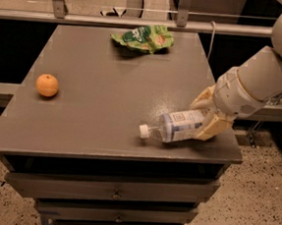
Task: Pick blue plastic bottle
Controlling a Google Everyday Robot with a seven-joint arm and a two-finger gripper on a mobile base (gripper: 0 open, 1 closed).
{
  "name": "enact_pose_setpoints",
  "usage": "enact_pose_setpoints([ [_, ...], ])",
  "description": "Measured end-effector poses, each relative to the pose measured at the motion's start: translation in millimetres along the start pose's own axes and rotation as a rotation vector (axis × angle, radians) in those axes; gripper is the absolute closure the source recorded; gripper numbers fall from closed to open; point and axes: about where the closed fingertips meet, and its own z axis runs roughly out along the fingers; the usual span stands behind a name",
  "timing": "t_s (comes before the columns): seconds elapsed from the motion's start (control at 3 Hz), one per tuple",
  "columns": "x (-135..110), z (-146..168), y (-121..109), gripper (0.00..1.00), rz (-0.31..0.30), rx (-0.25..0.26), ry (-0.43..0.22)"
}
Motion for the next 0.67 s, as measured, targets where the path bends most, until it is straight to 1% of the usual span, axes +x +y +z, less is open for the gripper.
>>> enact_pose_setpoints([
  [0.33, -28.9, -32.1, -44.7, 1.0, 0.024, 0.118, -0.011],
  [0.67, -46.2, -70.8, -75.8, 1.0, 0.078, 0.222, 0.017],
])
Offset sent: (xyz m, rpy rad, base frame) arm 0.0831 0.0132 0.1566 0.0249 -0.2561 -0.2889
